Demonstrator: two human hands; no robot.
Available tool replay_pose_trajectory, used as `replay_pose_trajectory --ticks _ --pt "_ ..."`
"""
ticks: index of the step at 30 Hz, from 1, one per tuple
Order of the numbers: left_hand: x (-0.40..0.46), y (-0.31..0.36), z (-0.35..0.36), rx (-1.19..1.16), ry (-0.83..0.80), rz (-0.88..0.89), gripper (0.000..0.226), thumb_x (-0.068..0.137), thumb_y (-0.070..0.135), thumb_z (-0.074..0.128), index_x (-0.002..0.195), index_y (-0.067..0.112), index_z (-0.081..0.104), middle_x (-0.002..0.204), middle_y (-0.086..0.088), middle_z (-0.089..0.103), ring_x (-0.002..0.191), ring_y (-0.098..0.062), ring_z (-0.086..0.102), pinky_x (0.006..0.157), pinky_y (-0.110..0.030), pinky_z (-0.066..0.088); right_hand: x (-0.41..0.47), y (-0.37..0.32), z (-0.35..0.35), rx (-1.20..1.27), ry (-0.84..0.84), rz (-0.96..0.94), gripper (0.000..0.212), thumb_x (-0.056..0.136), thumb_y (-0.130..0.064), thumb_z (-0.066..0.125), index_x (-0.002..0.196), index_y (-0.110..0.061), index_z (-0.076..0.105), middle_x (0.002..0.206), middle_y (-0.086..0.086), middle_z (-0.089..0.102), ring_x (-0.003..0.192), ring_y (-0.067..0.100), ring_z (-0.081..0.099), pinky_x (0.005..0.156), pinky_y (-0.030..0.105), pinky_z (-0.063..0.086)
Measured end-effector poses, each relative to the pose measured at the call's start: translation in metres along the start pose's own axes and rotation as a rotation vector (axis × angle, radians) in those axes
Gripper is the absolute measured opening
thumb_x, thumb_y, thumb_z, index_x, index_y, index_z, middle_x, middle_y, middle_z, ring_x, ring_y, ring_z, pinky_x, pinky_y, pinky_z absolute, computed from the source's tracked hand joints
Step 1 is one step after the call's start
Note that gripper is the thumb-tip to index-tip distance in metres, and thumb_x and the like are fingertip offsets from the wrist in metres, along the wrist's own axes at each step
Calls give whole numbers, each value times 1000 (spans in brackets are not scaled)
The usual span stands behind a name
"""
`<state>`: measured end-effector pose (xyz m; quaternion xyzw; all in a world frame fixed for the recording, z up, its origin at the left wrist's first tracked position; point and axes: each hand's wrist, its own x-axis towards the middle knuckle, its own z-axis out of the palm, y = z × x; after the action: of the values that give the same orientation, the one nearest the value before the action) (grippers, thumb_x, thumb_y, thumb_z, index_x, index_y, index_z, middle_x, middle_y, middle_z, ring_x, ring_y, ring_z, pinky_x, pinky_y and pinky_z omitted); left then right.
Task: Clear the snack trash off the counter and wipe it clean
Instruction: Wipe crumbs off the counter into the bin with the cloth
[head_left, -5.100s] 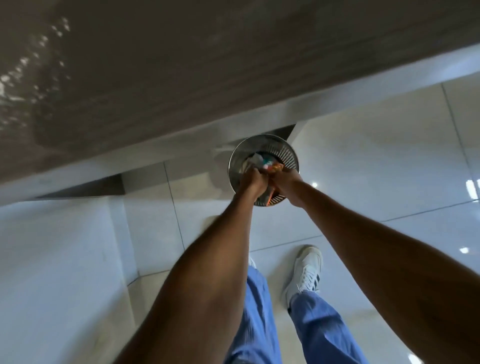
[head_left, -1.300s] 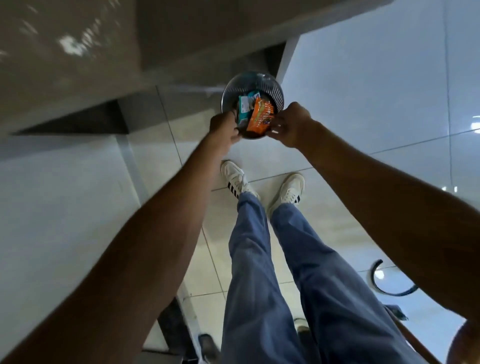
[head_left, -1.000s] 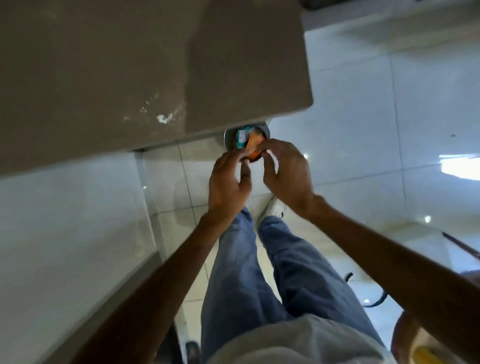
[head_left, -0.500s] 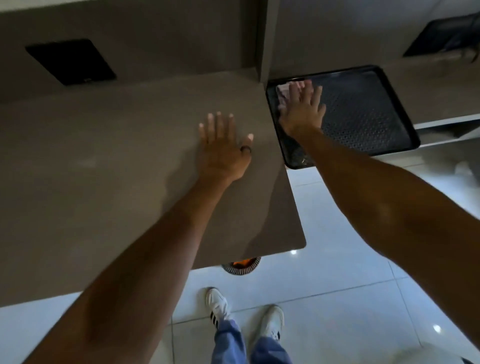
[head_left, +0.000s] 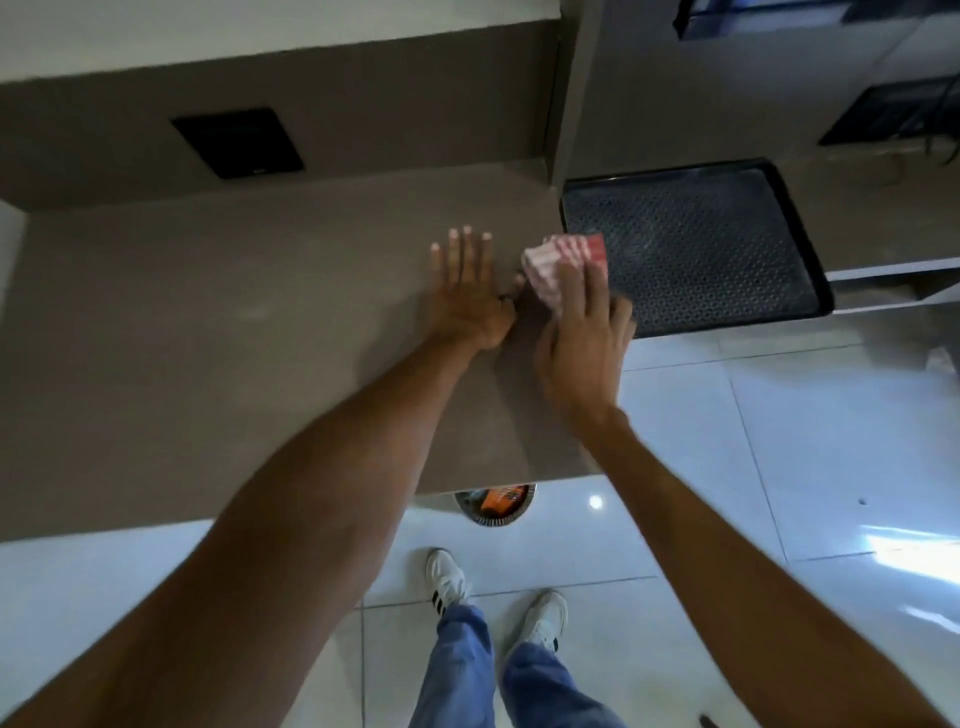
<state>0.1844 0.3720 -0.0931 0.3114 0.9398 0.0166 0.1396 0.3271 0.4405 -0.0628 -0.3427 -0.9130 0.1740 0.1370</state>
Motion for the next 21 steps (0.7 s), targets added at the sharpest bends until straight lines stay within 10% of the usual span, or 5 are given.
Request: replay_pose_trajectory --ticks 5,9,16,21 --pt "-143 -27 16 -94 261 -84 74 106 48 25 168 11 9 175 -23 6 163 -43 2 131 -57 0 -105 -9 4 -71 -321 -57 65 107 -46 31 165 -21 15 174 12 6 161 37 2 128 62 10" --pt "-275 -38 68 -153 361 -121 72 108 50 29 169 15 10 176 -19 -3 164 -39 -9 133 -48 -10 -152 -2 4 42 -134 -215 63 110 -44 29 165 -19 12 173 14 7 161 30 -3 132 52 0" --pt "-388 -29 189 -138 76 -112 75 105 41 49 167 11 19 176 -16 -7 163 -34 -11 134 -54 5 -291 65 44 36 -494 -499 57 106 -31 40 161 -20 27 172 13 20 161 29 6 130 50 22" --pt "-339 -30 291 -218 -165 -126 74 106 48 38 167 12 18 176 -20 5 163 -39 1 130 -62 18 -287 125 146 230 -794 -22 64 105 -25 53 162 -18 25 173 8 17 160 29 12 123 40 27"
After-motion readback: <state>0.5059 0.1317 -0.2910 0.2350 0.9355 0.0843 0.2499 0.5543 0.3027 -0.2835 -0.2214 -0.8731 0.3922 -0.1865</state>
